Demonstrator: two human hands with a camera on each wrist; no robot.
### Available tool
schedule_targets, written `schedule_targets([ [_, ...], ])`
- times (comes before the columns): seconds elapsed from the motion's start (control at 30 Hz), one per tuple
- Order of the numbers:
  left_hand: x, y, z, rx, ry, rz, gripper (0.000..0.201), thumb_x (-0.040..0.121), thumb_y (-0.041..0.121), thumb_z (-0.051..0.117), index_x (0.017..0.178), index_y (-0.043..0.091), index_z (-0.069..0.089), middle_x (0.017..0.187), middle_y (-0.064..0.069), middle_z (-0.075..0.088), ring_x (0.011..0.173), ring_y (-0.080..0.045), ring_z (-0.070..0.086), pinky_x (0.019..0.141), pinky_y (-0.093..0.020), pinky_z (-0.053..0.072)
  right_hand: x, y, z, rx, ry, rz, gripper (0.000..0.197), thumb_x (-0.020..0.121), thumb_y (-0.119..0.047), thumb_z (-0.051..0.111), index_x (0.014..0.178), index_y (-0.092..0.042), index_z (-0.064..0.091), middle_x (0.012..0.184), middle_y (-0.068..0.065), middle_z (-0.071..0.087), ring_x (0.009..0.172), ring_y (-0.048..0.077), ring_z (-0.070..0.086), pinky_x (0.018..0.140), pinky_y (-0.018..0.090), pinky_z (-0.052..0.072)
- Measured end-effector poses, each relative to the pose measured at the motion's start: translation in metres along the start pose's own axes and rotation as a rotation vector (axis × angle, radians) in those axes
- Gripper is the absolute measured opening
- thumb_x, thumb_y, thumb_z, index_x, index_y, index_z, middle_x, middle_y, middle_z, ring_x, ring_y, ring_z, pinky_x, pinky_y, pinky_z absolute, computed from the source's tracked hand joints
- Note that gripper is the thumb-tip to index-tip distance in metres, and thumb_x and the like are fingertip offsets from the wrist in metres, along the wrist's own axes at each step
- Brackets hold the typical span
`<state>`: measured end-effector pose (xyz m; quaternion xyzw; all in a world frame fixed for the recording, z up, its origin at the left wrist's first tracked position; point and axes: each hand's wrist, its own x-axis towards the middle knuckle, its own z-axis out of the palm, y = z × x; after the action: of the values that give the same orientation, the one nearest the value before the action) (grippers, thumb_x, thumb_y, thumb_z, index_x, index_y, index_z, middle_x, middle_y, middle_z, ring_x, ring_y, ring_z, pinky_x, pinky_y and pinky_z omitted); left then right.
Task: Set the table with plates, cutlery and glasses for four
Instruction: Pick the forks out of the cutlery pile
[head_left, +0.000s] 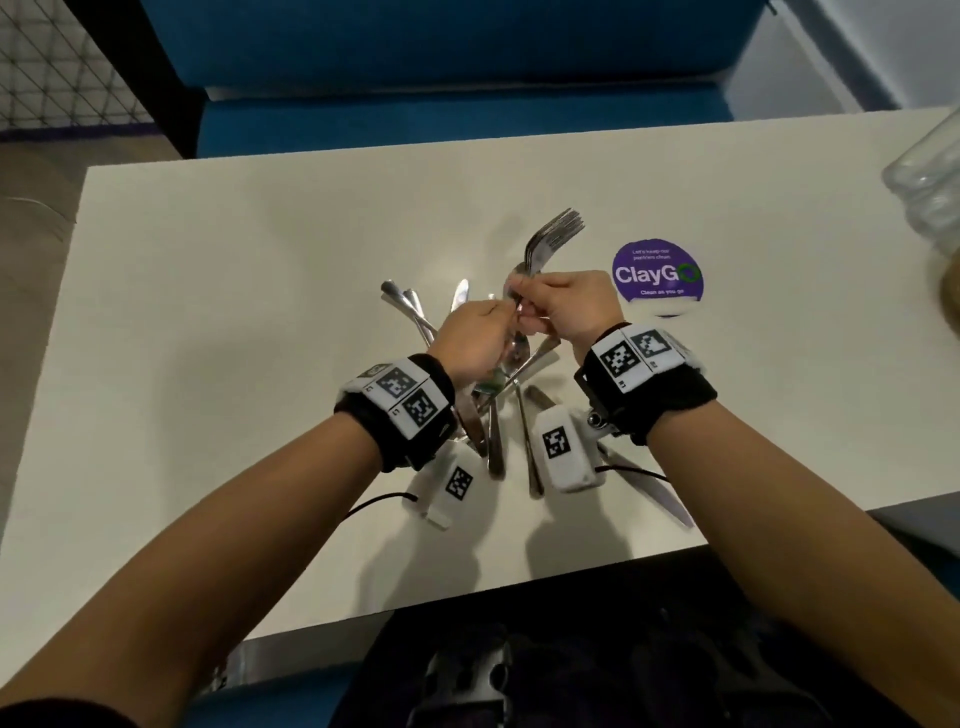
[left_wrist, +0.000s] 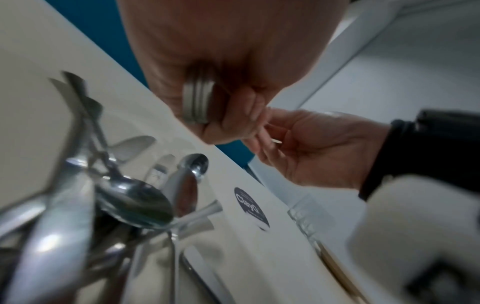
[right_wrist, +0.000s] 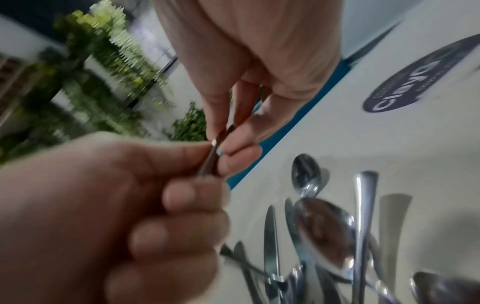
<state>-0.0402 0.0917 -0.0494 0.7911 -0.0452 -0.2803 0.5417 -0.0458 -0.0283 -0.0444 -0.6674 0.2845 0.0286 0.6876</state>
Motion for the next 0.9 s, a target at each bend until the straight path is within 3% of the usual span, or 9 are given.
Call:
schedule_targets([
  [0.1,0.009,0.008,0.029,0.008,-0.02,0.034,0.044,0.104,0.028,0.029,0.07,0.016,0.054,0.051,0.005,0.044,0.039,-0.003,0.041,0.046,-0.02,0.032,0.007,-0.007,-0.032,0.028,-0.016,0.057,0.01,0.084,-0.007,0.068,0.081,0.002,0.069,0.05,0.001,0.062,0.04,0.004,0.057,0.052,0.014,0.054],
  [0.27,0.027,0.025,0.082,-0.054,-0.08,0.017,0.038,0.103,0.034,0.029,0.074,0.018,0.049,0.057,0.002,0.038,0.043,-0.013,0.031,0.04,-0.02,0.025,0.025,-0.014,-0.091,0.082,0.105,0.024,0.023,0.085,-0.009,0.068,0.062,-0.007,0.064,0.054,0.003,0.06,0.048,0.009,0.055,0.06,0.018,0.056],
  [0.4,0.046,0.043,0.128,-0.105,-0.06,0.013,0.038,0.103,0.033,0.03,0.072,0.017,0.046,0.058,0.001,0.035,0.04,-0.011,0.026,0.037,-0.017,0.022,0.036,-0.018,-0.142,0.078,0.009,0.068,0.013,0.083,-0.007,0.069,0.071,-0.004,0.067,0.053,0.001,0.065,0.049,0.009,0.061,0.062,0.018,0.058],
  [0.5,0.058,0.054,0.16,-0.196,-0.065,-0.019,0.038,0.103,0.031,0.031,0.073,0.015,0.048,0.058,-0.001,0.036,0.042,-0.012,0.029,0.036,-0.016,0.024,0.048,-0.018,-0.172,0.011,0.009,0.081,0.009,0.082,-0.006,0.069,0.075,-0.002,0.068,0.061,0.007,0.065,0.052,0.014,0.062,0.07,0.023,0.057],
  [0.6,0.069,0.061,0.188,-0.229,-0.086,-0.031,0.039,0.104,0.031,0.029,0.074,0.014,0.048,0.057,-0.002,0.038,0.037,-0.009,0.035,0.036,-0.017,0.03,0.058,-0.018,-0.196,-0.014,0.043,0.105,0.006,0.084,-0.003,0.067,0.084,0.002,0.067,0.048,0.0,0.063,0.04,0.005,0.058,0.055,0.015,0.056],
  [0.67,0.08,0.066,0.206,-0.217,-0.113,-0.047,0.04,0.104,0.032,0.028,0.074,0.014,0.047,0.057,-0.003,0.039,0.034,-0.008,0.038,0.036,-0.017,0.031,0.066,-0.017,-0.215,-0.042,0.061,0.114,0.009,0.084,-0.002,0.066,0.076,0.0,0.065,0.038,-0.005,0.059,0.035,0.003,0.056,0.049,0.012,0.053],
  [0.73,0.089,0.072,0.224,-0.17,-0.16,-0.06,0.04,0.104,0.032,0.026,0.078,0.012,0.05,0.058,-0.007,0.048,0.037,-0.011,0.048,0.037,-0.016,0.037,0.075,-0.014,-0.234,-0.091,0.103,0.112,0.013,0.084,-0.002,0.067,0.071,-0.001,0.064,0.04,-0.004,0.06,0.035,0.004,0.056,0.049,0.014,0.054],
  [0.8,0.102,0.08,0.243,-0.11,-0.226,-0.084,0.039,0.104,0.03,0.028,0.088,0.009,0.057,0.064,-0.008,0.059,0.051,-0.018,0.057,0.045,-0.019,0.045,0.087,-0.009,-0.256,-0.177,0.162,0.11,0.009,0.082,-0.005,0.069,0.073,-0.002,0.067,0.052,0.003,0.064,0.044,0.011,0.06,0.062,0.024,0.059],
  [0.9,0.123,0.09,0.272,-0.098,-0.235,-0.104,0.036,0.101,0.028,0.037,0.099,0.003,0.063,0.081,-0.012,0.064,0.072,-0.026,0.06,0.07,-0.035,0.053,0.107,-0.005,-0.294,-0.376,0.215,0.092,0.012,0.077,-0.012,0.073,0.066,-0.012,0.07,0.068,0.009,0.069,0.066,0.024,0.069,0.079,0.039,0.059],
])
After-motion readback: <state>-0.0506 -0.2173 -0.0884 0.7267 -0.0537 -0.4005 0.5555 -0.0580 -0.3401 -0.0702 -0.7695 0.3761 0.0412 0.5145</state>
